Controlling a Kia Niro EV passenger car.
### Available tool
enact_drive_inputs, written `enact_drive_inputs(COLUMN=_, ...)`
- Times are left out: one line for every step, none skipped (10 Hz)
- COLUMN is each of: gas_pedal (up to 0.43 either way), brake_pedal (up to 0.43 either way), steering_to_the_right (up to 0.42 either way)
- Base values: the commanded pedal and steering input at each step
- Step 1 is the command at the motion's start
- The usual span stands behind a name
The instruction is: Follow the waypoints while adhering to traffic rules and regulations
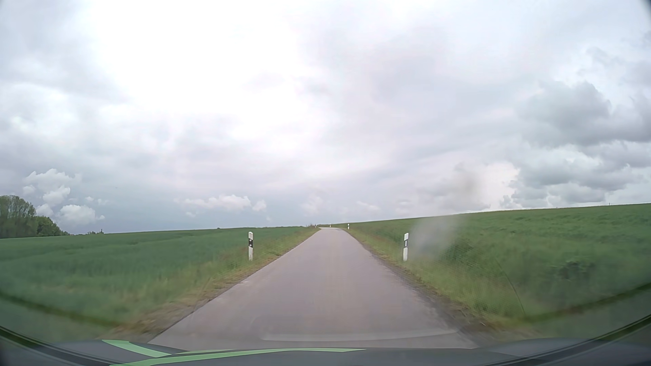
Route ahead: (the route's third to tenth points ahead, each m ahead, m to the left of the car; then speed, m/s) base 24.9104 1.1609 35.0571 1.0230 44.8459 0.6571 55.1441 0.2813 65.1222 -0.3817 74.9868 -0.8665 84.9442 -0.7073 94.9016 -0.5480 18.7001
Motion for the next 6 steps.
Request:
enact_drive_inputs(gas_pedal=0.39, brake_pedal=0.0, steering_to_the_right=0.013)
enact_drive_inputs(gas_pedal=0.378, brake_pedal=0.0, steering_to_the_right=0.011)
enact_drive_inputs(gas_pedal=0.37, brake_pedal=0.0, steering_to_the_right=0.009)
enact_drive_inputs(gas_pedal=0.35, brake_pedal=0.0, steering_to_the_right=0.007)
enact_drive_inputs(gas_pedal=0.339, brake_pedal=0.0, steering_to_the_right=0.007)
enact_drive_inputs(gas_pedal=0.331, brake_pedal=0.0, steering_to_the_right=0.006)
